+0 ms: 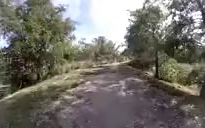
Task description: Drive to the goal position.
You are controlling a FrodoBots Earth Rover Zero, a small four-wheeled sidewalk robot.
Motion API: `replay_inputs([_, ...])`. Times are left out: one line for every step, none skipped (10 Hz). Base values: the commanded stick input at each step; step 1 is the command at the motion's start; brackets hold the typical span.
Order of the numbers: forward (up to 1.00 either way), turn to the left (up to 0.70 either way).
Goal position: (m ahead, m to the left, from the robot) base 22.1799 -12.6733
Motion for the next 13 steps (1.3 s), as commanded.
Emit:
replay_inputs([0.85,0.00])
replay_inputs([0.85,0.00])
replay_inputs([0.85,0.00])
replay_inputs([0.85,0.00])
replay_inputs([0.85,0.00])
replay_inputs([0.85,0.00])
replay_inputs([0.85,0.00])
replay_inputs([0.85,0.00])
replay_inputs([0.85,0.00])
replay_inputs([0.85,0.00])
replay_inputs([0.85,0.00])
replay_inputs([0.85,0.00])
replay_inputs([0.85,0.00])
